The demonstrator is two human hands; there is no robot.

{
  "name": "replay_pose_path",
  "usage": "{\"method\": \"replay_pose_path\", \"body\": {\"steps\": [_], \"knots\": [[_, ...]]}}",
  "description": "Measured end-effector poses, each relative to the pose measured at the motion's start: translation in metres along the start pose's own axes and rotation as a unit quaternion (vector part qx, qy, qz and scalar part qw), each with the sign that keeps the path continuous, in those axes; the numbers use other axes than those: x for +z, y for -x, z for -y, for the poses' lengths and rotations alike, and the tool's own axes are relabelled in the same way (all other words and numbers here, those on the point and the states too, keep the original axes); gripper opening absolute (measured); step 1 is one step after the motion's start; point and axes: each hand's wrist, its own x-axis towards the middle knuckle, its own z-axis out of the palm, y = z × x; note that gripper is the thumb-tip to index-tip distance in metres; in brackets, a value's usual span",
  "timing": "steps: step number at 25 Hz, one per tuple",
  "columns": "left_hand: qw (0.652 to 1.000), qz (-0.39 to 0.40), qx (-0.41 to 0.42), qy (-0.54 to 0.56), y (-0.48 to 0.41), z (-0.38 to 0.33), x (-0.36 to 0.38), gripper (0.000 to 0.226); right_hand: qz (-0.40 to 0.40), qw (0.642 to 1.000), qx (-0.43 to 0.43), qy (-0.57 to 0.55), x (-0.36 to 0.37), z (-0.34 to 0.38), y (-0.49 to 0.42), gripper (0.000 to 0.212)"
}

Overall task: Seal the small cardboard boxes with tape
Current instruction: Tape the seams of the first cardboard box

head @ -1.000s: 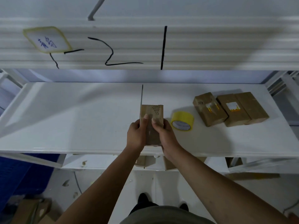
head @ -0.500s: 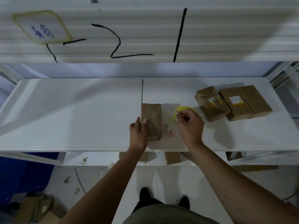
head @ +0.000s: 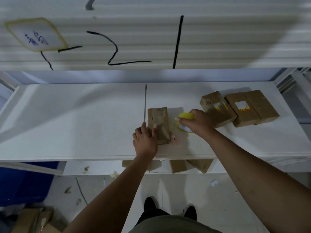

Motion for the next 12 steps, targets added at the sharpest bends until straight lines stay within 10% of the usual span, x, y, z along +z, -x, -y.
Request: {"method": "replay_pose_path", "body": {"steps": [12], "knots": [[0.996,-0.018,0.014,-0.082,0.003,0.0,0.006,0.06,-0.037,0.992,-0.111,-0.054,-0.047,0.063,0.014,0.036]]}}
